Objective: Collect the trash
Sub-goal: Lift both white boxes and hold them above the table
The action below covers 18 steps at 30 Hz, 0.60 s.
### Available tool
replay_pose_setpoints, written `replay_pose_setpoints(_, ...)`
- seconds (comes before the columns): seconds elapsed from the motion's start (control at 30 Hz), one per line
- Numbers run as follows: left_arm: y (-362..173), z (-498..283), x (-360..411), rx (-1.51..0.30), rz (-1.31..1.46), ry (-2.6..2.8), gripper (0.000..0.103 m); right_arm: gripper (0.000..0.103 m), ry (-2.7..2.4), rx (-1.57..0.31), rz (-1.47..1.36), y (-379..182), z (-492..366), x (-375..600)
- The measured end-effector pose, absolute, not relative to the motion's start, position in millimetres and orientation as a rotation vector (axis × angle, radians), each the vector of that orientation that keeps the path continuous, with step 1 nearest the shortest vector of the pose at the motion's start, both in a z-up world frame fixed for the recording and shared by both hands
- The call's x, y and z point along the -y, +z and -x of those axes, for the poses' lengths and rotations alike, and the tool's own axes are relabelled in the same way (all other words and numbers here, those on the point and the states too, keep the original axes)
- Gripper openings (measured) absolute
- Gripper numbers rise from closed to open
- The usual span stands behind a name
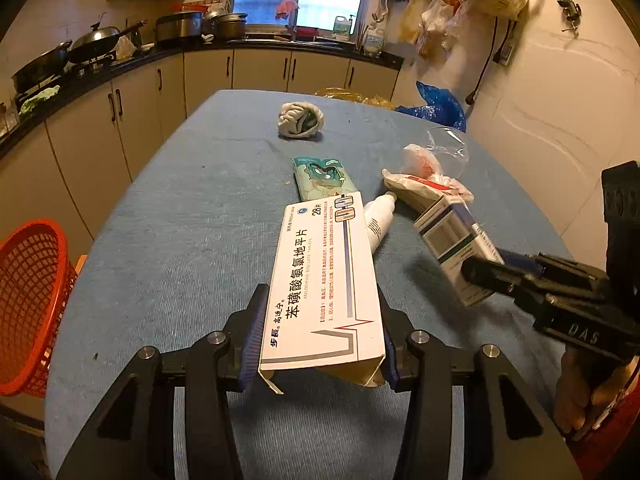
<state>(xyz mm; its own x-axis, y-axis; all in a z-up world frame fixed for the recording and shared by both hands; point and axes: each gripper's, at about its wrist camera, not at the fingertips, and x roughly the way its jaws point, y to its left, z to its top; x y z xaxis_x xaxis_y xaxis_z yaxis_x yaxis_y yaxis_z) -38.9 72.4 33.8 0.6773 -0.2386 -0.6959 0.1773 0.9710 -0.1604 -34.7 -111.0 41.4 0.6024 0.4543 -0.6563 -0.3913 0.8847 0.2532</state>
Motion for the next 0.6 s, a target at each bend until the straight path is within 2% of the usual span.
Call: replay_pose_setpoints(0.6, 37, 62, -91, -0.755, 0.092, -0.201, 0.046, 0.037, 0.460, -0.824, -0.020, 46, 56, 73)
